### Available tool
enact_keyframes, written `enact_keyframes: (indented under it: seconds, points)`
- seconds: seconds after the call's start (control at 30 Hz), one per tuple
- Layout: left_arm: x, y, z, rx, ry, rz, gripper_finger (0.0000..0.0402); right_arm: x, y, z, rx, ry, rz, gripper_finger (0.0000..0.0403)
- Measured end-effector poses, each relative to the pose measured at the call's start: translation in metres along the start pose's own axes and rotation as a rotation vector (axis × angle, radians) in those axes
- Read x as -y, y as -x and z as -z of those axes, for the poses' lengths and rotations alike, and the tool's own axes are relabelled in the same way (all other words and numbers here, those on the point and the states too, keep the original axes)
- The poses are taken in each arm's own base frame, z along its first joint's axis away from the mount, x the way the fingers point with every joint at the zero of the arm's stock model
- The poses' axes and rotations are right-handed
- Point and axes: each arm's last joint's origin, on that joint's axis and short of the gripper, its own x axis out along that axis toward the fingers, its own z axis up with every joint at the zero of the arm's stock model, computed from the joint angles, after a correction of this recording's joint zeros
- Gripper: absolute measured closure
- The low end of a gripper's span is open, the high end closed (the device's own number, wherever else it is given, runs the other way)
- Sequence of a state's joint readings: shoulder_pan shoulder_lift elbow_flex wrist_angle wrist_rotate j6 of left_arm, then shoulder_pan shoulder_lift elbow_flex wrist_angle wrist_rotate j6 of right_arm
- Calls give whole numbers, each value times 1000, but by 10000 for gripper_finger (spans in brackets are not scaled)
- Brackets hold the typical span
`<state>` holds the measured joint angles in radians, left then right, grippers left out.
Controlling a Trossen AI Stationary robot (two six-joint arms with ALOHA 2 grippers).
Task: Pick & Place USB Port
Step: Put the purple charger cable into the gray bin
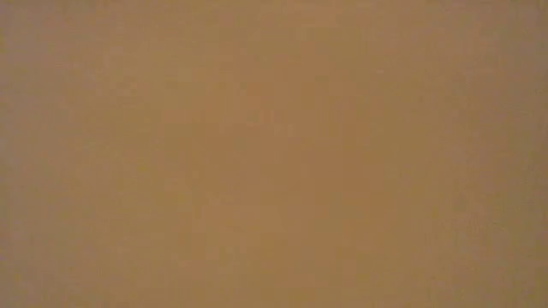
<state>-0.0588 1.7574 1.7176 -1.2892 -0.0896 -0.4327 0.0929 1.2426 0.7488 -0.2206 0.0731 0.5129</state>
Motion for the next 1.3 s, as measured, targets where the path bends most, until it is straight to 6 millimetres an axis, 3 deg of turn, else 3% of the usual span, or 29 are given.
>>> enact_keyframes:
  seconds: [0.23,0.43,0.57,0.87,1.13,1.3]
  points:
    - [-39,-49,96,50,331,-39,309,-5,15,-12,101,1,-52,293]
    - [-61,-78,135,147,479,20,309,-4,24,-17,154,0,-69,293]
    - [-65,-96,146,122,497,36,309,-4,27,-20,185,-26,-84,293]
    - [-66,-107,146,160,474,56,309,-4,36,-24,231,-45,-109,293]
    - [-65,-134,156,55,453,103,309,-6,47,-30,303,-79,-152,293]
    - [-62,-145,151,59,456,135,309,-7,53,-31,329,-85,-167,293]
